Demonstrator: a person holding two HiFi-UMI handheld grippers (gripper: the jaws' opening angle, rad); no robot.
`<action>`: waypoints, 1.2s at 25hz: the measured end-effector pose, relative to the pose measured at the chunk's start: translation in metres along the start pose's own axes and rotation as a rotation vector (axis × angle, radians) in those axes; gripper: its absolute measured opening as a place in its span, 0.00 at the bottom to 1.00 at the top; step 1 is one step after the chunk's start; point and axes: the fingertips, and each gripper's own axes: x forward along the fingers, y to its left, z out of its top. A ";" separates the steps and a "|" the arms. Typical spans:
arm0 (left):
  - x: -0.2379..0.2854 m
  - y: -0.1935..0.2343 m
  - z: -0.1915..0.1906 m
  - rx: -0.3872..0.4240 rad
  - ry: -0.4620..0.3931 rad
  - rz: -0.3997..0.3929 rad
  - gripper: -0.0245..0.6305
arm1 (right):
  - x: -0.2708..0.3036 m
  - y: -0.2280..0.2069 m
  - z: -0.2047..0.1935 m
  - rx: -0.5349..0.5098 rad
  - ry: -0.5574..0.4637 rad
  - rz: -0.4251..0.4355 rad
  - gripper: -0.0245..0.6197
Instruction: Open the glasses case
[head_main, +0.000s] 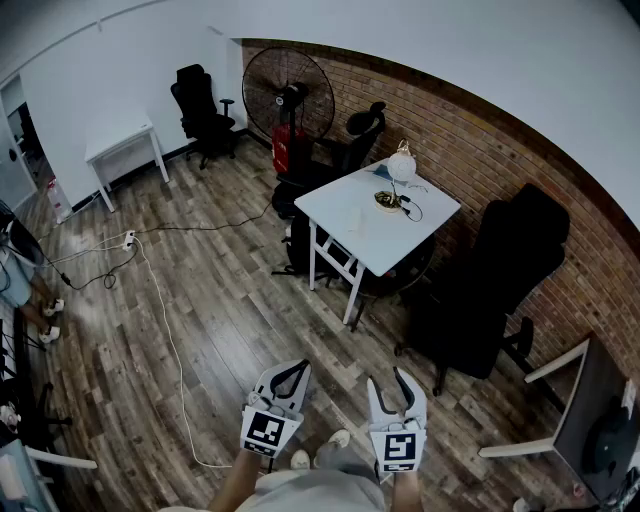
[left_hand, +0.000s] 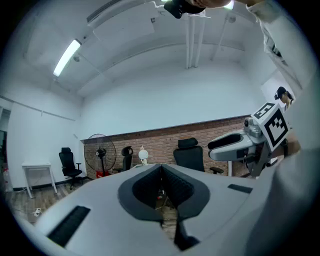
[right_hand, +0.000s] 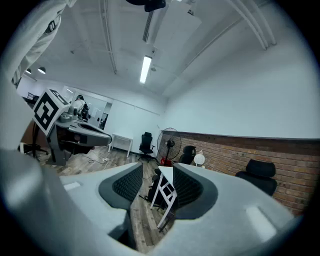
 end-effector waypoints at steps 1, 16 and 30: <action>0.000 -0.001 -0.001 -0.001 -0.001 -0.001 0.05 | 0.000 0.000 0.000 0.023 -0.006 -0.006 0.34; 0.064 0.014 -0.012 0.003 0.020 0.030 0.05 | 0.061 -0.041 -0.022 0.114 -0.001 0.021 0.34; 0.170 0.030 -0.004 0.015 0.052 0.092 0.05 | 0.140 -0.117 -0.039 0.149 0.018 0.100 0.34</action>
